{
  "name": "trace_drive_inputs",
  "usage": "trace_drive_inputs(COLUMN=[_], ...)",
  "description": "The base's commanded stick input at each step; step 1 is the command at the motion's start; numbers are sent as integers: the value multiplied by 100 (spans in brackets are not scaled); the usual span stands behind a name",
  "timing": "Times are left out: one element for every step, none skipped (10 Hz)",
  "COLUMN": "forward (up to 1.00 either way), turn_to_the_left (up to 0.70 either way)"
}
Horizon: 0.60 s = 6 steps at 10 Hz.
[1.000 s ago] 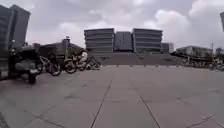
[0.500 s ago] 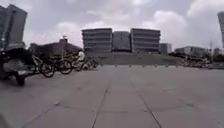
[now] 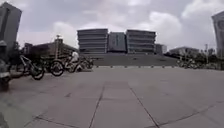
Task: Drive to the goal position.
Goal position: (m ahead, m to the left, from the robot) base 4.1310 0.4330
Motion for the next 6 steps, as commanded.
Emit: trace_drive_inputs(forward=[70,70,70,70,70,70], turn_to_the_left=[-6,0,0,0,0,0])
